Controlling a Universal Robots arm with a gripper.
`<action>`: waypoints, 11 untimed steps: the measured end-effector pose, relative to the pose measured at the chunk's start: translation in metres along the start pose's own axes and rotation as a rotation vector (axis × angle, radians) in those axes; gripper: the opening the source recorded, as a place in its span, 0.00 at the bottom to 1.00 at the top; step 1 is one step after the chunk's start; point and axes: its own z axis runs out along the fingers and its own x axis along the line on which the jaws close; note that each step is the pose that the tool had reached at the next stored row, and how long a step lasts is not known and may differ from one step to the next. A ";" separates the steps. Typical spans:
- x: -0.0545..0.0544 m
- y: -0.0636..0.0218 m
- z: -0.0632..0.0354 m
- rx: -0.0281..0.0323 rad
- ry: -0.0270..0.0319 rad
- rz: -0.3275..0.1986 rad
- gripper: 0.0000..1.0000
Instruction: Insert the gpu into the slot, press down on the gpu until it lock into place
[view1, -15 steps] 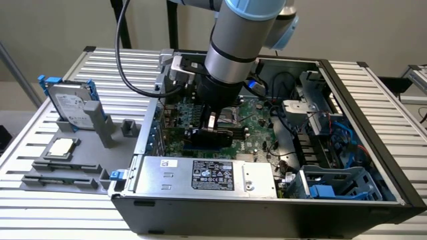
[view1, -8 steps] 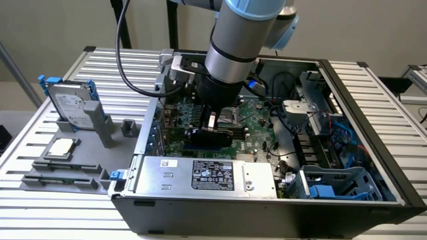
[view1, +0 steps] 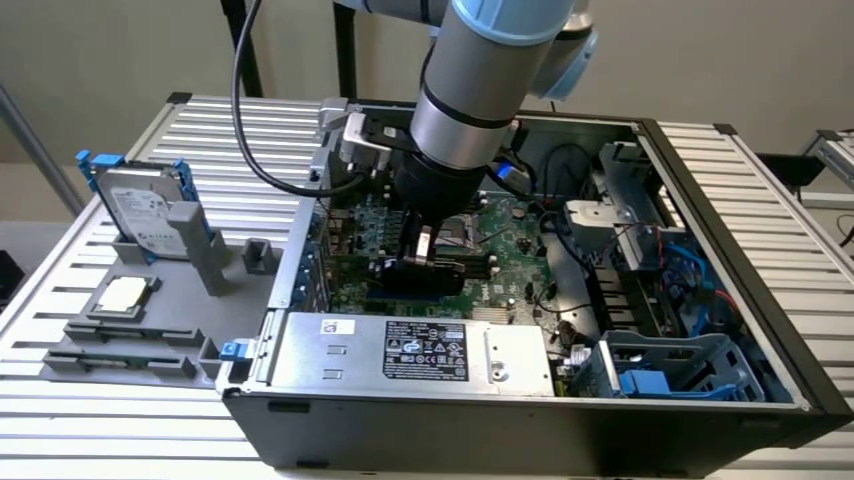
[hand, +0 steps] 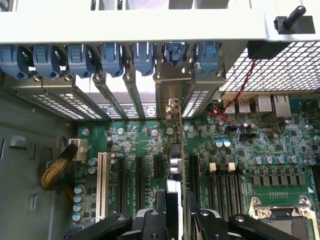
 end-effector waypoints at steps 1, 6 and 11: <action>0.000 -0.0004 0.0002 -0.0018 -0.0001 0.000 0.26; 0.001 -0.0036 0.0002 -0.0142 -0.0001 0.000 0.26; 0.002 -0.0073 0.0017 -0.0238 0.0003 0.001 0.26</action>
